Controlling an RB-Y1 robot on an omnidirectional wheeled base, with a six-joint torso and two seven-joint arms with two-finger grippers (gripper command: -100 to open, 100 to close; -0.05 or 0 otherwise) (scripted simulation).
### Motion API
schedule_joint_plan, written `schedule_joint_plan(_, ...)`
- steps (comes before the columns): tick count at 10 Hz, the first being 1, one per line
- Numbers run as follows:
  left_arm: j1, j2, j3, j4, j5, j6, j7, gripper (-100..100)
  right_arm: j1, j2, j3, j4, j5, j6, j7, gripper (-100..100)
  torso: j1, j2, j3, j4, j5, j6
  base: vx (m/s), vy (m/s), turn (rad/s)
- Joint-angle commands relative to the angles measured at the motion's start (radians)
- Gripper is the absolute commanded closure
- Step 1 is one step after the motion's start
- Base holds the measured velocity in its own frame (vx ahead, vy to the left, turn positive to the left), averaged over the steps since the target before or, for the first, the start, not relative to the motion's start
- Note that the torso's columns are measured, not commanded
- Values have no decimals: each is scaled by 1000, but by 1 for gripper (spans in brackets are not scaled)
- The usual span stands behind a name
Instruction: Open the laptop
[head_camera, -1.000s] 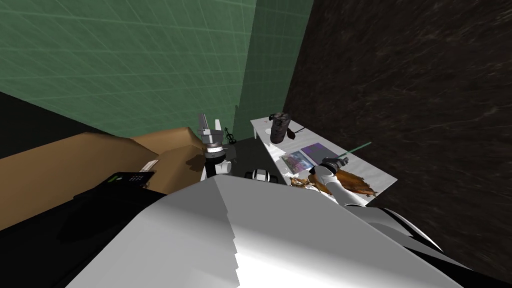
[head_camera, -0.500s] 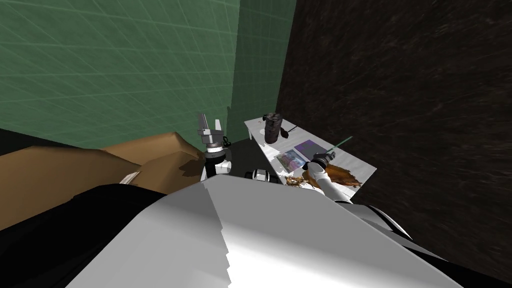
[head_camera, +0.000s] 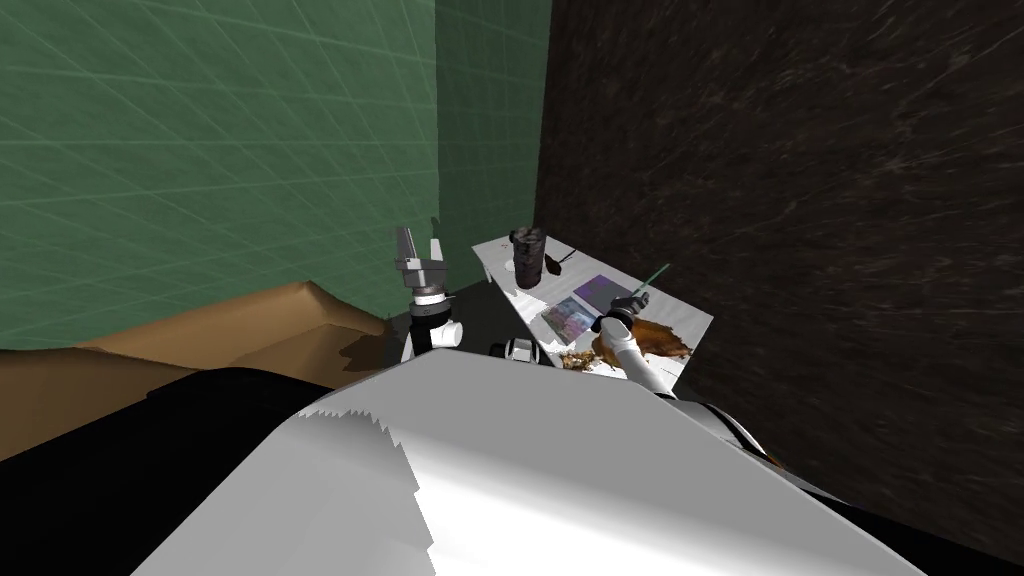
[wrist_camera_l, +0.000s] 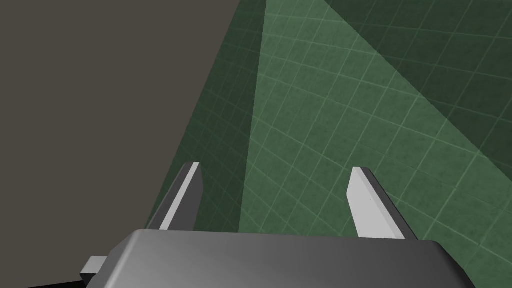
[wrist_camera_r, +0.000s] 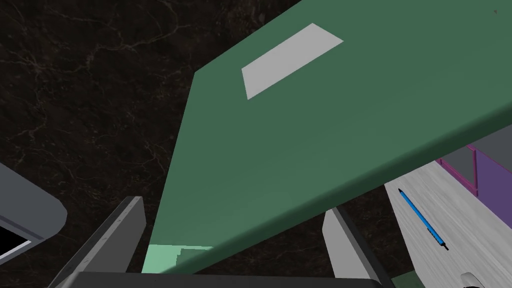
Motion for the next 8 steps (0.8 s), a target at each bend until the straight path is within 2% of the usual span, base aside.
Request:
schedule_joint_plan(1,0,0,0,0,0,0,0,0,-11,73,-48,-74,66,-37,73,-100,-1,1,2,1,1,-1,14,48,-206)
schedule_joint_plan(3,0,0,0,0,0,0,0,0,-11,79,-48,-74,66,-37,83,-100,-11,4,0,0,0,-1,6,18,-97)
schedule_joint_plan(4,0,0,0,0,0,0,0,0,-17,76,-41,-55,72,-30,63,-100,-14,4,0,0,-1,-1,1,7,17)
schedule_joint_plan(5,0,0,0,0,0,0,0,0,-11,79,-48,-74,66,-37,83,100,-9,3,1,0,-1,-1,4,10,-18)
schedule_joint_plan(7,0,0,0,0,0,0,0,0,-11,79,-48,-74,66,-37,83,100,-10,3,-4,-5,-4,-5,-3,-10,12)
schedule_joint_plan(8,0,0,0,0,0,0,0,0,-6,30,-19,-33,21,-16,38,100,-12,3,-4,-5,-3,-3,10,-34,224)
